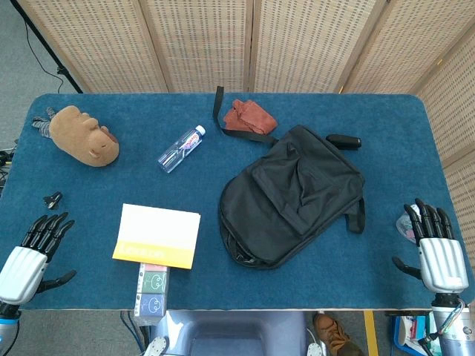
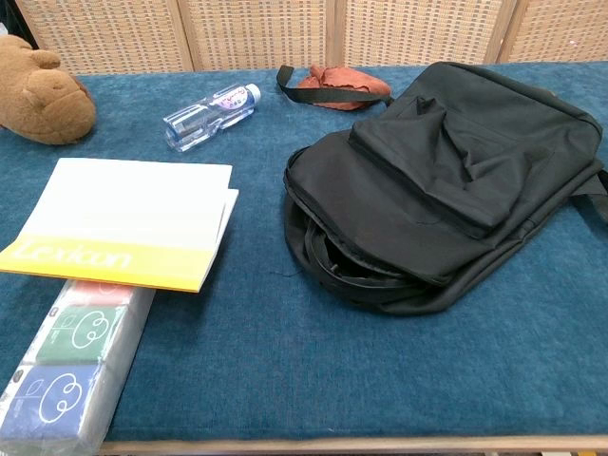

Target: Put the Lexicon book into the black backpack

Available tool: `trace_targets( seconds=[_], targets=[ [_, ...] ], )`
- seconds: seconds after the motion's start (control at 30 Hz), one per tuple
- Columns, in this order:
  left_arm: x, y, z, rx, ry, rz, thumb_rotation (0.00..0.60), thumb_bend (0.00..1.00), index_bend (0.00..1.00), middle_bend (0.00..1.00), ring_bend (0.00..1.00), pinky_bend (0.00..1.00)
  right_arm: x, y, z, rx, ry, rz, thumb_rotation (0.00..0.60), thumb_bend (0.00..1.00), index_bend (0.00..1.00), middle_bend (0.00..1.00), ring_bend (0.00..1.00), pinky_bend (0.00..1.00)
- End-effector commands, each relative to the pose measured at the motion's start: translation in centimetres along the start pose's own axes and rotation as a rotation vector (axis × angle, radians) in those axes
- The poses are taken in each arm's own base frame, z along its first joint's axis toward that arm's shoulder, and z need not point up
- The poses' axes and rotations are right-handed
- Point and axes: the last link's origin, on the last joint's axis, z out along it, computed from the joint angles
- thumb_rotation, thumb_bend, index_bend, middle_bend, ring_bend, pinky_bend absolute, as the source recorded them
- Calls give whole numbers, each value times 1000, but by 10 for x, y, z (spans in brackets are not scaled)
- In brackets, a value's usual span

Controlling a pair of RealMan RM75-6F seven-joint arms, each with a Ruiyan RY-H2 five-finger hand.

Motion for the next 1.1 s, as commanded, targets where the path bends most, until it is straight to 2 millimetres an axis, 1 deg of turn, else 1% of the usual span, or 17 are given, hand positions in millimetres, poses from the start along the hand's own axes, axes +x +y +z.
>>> trace_targets(
  seconds=[0.03,0.3,0.47,0.63,0.7,0.77,0.9,1.0,1.1],
  targets=[
    [0,-1,0,11,-3,2,600,75,0,0,0,0,0,1,1,-10,7,-5,600,0,0,0,0,0],
    [1,-3,-1,25,-1,18,600,74,0,0,0,0,3,3,0,-9,15,4,600,0,0,0,0,0],
    [-6,-7,1,13,-30,44,600,75,0,0,0,0,4,5,1,-16,8,21,600,0,0,0,0,0],
    [-15,-13,9,-97,-59,74,600,75,0,0,0,0,4,4,0,-13,2,31,600,0,0,0,0,0],
    [-22,-19,15,-164,-76,104,600,75,0,0,0,0,3,4,0,-11,-3,31,600,0,0,0,0,0],
    [-30,-32,23,-214,-101,131,600,75,0,0,0,0,2,3,0,-9,-12,31,600,0,0,0,0,0],
    [-38,-49,41,-252,-116,174,600,81,0,0,0,0,0,2,0,-14,-23,24,600,0,0,0,0,0],
    [-44,-53,58,-290,-103,209,600,83,0,0,0,0,-3,0,1,-16,-34,16,600,0,0,0,0,0],
    [-49,-49,71,-322,-79,229,600,82,0,0,0,0,-6,-1,2,-16,-49,9,600,0,0,0,0,0]
  ],
)
